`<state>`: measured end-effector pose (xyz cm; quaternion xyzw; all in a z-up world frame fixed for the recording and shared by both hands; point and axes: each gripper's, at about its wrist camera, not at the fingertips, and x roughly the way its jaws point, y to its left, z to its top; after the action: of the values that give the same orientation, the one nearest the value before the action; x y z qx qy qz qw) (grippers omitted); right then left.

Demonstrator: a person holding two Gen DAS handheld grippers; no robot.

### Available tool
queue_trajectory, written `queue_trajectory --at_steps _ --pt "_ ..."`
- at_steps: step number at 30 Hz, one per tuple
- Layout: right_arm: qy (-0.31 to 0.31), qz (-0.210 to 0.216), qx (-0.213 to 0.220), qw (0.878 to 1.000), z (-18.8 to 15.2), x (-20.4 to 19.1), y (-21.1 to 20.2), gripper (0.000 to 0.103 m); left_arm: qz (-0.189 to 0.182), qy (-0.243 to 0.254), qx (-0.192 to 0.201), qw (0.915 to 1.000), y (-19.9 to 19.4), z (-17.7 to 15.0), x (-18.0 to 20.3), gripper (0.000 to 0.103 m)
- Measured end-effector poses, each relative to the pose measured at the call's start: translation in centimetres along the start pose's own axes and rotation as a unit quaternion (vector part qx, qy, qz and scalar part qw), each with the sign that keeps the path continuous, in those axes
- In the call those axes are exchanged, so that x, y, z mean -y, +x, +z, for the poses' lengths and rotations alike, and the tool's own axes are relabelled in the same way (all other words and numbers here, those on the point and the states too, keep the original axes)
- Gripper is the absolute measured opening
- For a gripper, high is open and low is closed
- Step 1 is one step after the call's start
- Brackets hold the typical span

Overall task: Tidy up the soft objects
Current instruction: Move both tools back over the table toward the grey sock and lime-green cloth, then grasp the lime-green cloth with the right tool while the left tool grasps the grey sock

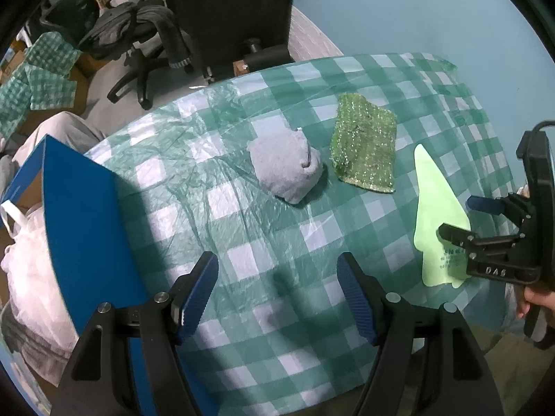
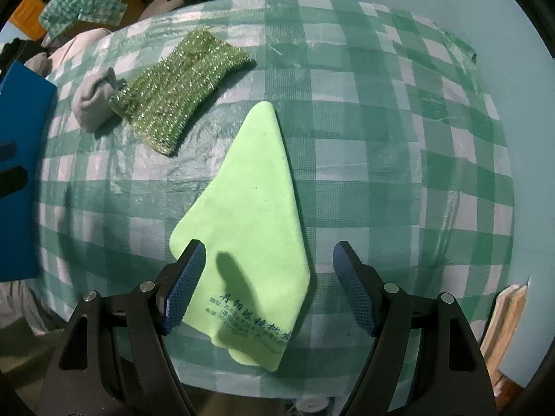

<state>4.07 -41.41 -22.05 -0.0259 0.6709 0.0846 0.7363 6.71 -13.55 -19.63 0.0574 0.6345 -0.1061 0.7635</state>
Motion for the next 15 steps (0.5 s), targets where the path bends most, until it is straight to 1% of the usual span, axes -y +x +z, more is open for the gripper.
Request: queue_trajectory --at_steps 6,9,11,12,14,15 --pt "-0.014 -0.010 -0.001 1.000 0.0 -0.7 1.0 0.077 -0.012 -0.014 -0.004 0.9998 0.9 0.7 -0.6 0.073" --pt "-0.033 -0.025 0.008 0.999 -0.1 -1.4 1.1 0.078 -0.011 -0.016 -0.005 0.9998 1.3 1.0 -0.8 0.074" --pt "-0.037 -0.027 0.012 0.999 -0.1 -1.6 1.1 0.078 -0.014 -0.021 -0.006 0.9997 1.5 1.3 -1.0 0.076" --pt "-0.040 -0.028 0.013 0.999 -0.1 -2.0 1.2 0.076 -0.016 -0.024 -0.007 0.9996 1.6 1.4 -1.0 0.076" --pt "-0.046 -0.026 0.016 0.998 0.0 -2.5 1.0 0.069 -0.019 -0.027 -0.009 0.9994 1.9 1.7 -1.0 0.076" --pt "-0.049 -0.025 0.018 0.998 0.1 -2.6 0.9 0.059 -0.019 -0.026 -0.011 0.9994 2.1 1.9 -1.0 0.076"
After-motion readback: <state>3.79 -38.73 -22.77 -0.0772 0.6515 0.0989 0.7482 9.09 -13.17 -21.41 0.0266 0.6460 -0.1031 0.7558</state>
